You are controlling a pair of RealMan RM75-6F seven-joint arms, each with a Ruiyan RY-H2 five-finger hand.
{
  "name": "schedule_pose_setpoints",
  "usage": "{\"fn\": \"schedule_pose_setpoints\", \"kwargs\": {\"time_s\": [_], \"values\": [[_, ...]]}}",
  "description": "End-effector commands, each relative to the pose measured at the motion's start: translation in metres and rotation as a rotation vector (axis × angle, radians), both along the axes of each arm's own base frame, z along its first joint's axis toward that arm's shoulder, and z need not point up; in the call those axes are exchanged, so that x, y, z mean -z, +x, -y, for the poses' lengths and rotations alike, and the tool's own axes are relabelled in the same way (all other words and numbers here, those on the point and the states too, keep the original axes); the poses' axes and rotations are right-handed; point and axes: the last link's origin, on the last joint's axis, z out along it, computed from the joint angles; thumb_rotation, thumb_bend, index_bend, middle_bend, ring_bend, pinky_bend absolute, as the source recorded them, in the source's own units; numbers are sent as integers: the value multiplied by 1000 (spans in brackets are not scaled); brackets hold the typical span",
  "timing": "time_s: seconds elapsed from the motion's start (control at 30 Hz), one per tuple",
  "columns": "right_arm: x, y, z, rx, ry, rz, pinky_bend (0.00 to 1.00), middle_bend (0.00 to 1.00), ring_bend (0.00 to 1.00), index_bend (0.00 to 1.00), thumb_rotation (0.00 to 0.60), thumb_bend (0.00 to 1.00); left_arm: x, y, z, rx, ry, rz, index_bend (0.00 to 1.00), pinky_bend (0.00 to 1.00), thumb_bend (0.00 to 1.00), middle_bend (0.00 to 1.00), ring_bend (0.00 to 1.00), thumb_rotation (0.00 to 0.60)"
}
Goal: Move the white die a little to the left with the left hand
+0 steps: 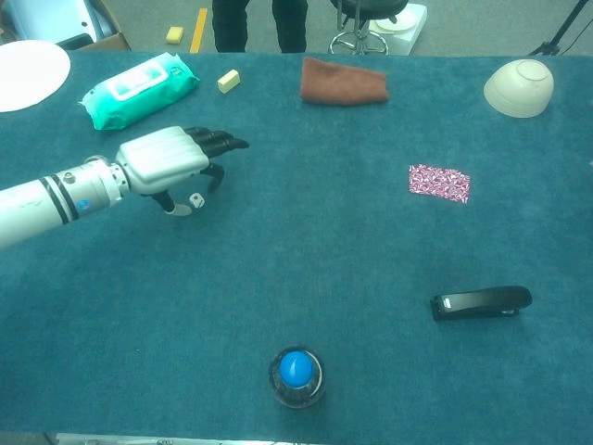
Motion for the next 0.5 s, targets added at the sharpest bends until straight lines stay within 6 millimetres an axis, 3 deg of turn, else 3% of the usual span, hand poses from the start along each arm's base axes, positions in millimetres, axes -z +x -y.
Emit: {"fn": "schedule_pose_setpoints", "kwargs": {"time_s": [0.03, 0.5], "values": [[-1, 0, 0, 1, -3, 0, 283, 237, 190, 402, 600, 0, 1, 1, -1, 0, 0, -4, 476, 155, 172, 0, 0, 600], [-1, -3, -1, 6, -3, 4, 283, 237, 189, 401, 600, 0, 3, -5, -4, -26, 6, -18, 498, 173, 223, 0, 0, 600]]}}
